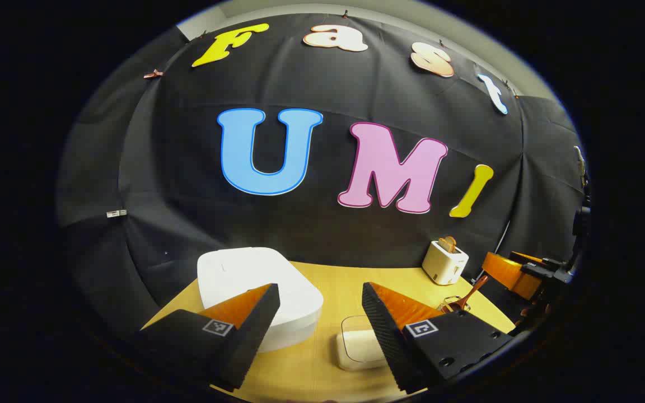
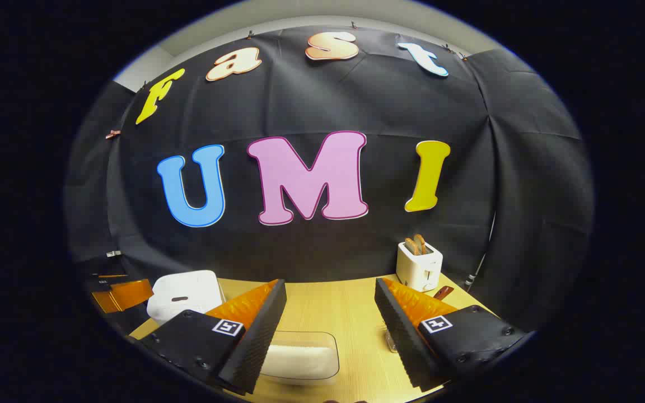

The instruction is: Close the left gripper, press the button to open the rice cooker; take a wooden spoon from the chopstick holder with the right hand, scoop a spoonful of rice and pour it into the rice cooker, then put the wooden spoon back into the chopstick holder.

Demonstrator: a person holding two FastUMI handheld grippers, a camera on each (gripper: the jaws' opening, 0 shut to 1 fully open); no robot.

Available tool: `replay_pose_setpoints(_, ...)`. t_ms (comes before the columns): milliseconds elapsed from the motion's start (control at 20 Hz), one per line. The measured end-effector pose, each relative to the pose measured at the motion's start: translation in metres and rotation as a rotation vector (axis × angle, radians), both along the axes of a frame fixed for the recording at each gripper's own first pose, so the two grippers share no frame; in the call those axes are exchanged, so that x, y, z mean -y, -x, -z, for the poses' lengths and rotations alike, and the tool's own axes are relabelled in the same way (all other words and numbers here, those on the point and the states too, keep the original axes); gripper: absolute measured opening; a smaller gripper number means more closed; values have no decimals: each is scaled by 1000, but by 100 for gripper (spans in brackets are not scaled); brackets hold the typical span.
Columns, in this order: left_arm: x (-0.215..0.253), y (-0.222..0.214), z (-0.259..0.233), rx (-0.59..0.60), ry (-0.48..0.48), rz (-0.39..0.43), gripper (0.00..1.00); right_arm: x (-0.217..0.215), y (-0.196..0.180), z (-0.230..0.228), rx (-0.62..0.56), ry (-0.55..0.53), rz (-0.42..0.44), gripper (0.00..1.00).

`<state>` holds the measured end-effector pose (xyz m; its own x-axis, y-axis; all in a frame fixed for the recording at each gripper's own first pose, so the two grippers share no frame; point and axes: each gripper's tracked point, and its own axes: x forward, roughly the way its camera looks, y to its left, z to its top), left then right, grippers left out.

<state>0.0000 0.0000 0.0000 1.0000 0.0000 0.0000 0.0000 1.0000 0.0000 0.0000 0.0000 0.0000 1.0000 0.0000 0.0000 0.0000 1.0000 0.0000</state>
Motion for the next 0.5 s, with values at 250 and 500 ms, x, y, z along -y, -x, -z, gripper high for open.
replay_pose_setpoints(250,-6,-11,4,-23,5,3,96,3,-9,7,-19,-9,20,99)
replay_pose_setpoints(500,-4,-17,5,-38,-22,19,95,10,-14,20,-68,-18,49,99)
